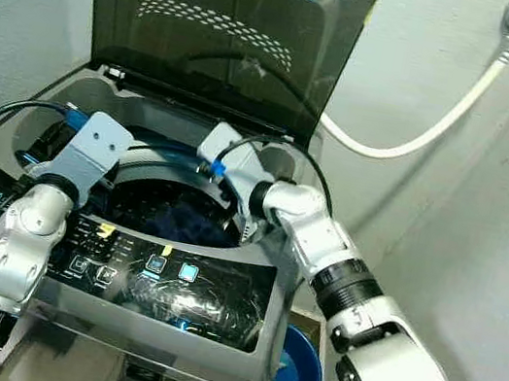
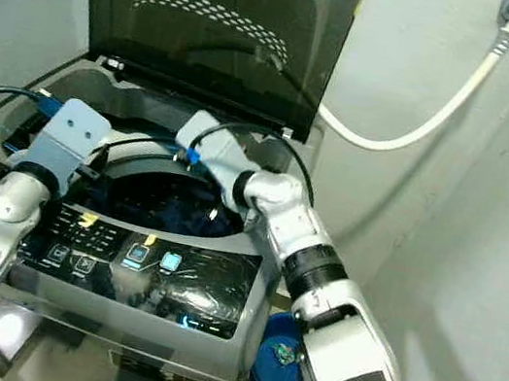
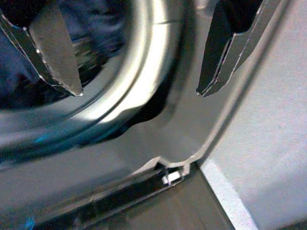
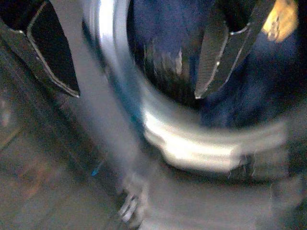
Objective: Clothes washing
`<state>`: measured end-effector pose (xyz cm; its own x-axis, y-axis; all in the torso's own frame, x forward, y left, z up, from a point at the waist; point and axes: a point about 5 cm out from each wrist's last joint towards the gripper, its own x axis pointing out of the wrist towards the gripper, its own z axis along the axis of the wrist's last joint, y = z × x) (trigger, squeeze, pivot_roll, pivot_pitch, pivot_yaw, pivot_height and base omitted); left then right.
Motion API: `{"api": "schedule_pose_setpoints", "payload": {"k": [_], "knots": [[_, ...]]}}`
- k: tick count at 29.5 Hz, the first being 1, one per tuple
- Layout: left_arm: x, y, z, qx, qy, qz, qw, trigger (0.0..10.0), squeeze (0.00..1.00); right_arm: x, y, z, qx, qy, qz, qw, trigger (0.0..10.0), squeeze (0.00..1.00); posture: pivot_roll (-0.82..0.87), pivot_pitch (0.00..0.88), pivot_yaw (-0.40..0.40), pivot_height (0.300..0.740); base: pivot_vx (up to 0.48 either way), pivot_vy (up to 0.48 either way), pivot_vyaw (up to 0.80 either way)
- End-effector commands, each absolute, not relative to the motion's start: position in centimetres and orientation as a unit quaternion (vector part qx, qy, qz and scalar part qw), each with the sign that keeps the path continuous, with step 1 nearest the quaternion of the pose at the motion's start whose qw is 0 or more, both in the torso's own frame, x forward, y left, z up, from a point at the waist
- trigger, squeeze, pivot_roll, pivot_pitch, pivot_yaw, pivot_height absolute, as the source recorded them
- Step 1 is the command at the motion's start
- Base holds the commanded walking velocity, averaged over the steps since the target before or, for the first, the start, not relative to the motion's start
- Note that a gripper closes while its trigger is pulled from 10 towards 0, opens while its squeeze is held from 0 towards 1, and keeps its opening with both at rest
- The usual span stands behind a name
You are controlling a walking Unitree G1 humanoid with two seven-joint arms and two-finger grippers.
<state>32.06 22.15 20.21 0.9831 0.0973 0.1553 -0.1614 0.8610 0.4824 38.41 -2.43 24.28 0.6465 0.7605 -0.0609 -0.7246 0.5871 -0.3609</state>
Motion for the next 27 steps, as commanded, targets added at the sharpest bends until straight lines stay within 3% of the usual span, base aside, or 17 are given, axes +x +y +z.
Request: {"api": "schedule_pose_setpoints", "payload": {"k": [1, 2, 7, 18, 27], "knots": [[31.9, 21.5, 20.8, 0.228, -0.087, 0.062, 0.968, 10.0, 0.00, 38.4, -2.4, 25.5, -0.132, -0.080, 0.416, 0.896, 10.0, 0.00, 0.26, 0.000, -0.103, 0.740, 0.000, 0.000, 0.00], [31.7, 20.7, 21.6, 0.188, -0.116, 0.056, 0.974, 10.0, 0.00, 38.3, -2.4, 26.6, -0.051, -0.104, 0.421, 0.900, 10.0, 0.00, 0.26, 0.000, -0.099, 0.740, 0.000, 0.000, 0.00], [31.6, 20.5, 21.9, 0.179, -0.126, 0.054, 0.974, 10.0, 0.00, 38.2, -2.4, 26.9, -0.026, -0.109, 0.425, 0.898, 10.0, 0.00, 0.26, 0.000, -0.099, 0.740, 0.000, 0.000, 0.00], [30.4, 19.2, 23.7, 0.177, -0.174, 0.044, 0.968, 10.0, 0.00, 37.5, -2.0, 27.0, 0.158, -0.114, 0.458, 0.868, 10.0, 0.00, 0.27, 0.000, -0.096, 0.740, -0.095, 0.000, 0.00], [30.3, 19.1, 23.6, 0.186, -0.173, 0.044, 0.966, 10.0, 0.00, 37.6, -1.7, 26.4, 0.179, -0.105, 0.445, 0.871, 10.0, 0.00, 0.27, 0.000, -0.096, 0.740, -0.288, 0.000, 0.00]]}}
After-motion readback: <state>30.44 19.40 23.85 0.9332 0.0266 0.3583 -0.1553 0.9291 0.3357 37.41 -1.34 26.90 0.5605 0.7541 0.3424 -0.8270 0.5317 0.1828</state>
